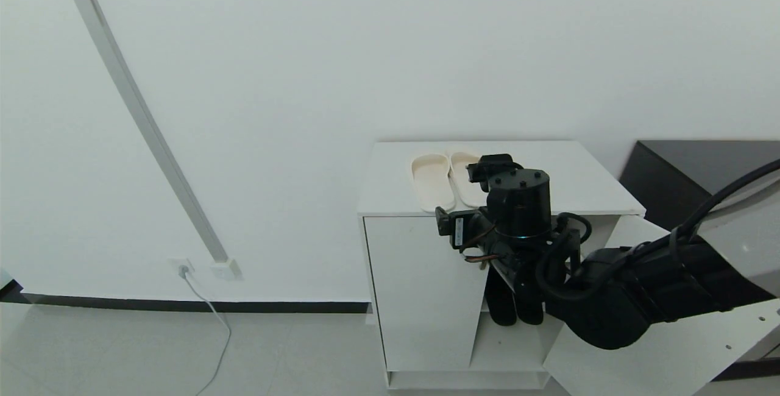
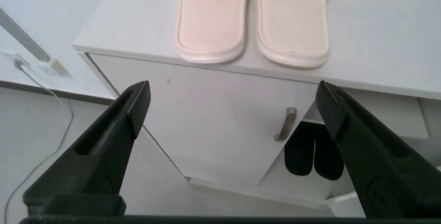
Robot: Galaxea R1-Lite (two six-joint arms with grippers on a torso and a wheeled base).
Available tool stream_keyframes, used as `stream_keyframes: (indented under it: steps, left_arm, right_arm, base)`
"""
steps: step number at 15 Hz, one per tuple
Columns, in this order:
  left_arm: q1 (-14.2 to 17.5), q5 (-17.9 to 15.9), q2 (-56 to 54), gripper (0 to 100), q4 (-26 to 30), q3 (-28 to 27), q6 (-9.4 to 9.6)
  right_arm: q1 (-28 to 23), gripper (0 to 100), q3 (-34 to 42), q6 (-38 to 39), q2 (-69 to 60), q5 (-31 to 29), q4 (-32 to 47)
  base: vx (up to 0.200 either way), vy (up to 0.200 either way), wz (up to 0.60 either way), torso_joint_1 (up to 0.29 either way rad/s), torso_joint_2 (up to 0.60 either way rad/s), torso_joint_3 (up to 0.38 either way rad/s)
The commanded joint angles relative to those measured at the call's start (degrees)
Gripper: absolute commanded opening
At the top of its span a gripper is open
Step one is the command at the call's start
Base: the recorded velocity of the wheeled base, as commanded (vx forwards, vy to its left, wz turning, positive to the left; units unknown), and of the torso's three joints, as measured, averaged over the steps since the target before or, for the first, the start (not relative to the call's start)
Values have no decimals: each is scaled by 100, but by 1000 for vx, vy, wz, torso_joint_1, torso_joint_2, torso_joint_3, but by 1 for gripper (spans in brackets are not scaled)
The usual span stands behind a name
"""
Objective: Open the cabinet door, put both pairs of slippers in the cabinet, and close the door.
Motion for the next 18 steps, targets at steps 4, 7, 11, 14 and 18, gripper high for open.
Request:
stream_keyframes:
  steps: [4,7,11,14,18]
  left_arm:
    - [0,-1,7,0,0,0,-5]
    - [0,-1,7,0,0,0,-5]
    - [0,-1,7,0,0,0,-14]
    - [0,-1,7,0,0,0,-23]
    - [0,-1,7,0,0,0,-23]
  right_arm:
    - [-12,100,-2,-8,135,-1,-5]
    - [-12,100,-11,-17,153,-1,-5]
    - [-12,100,-11,-25,258,8,-14]
    - [-73,100,-125,-25,487,17,-32]
    - [-91,100,-328,-52,873,17,-322]
  base:
    - [200,0,0,-3,-2,6]
    - [200,0,0,7,4,2]
    - [200,0,0,6,0,4]
    - [0,0,0,0,0,0]
    - [0,0,0,0,0,0]
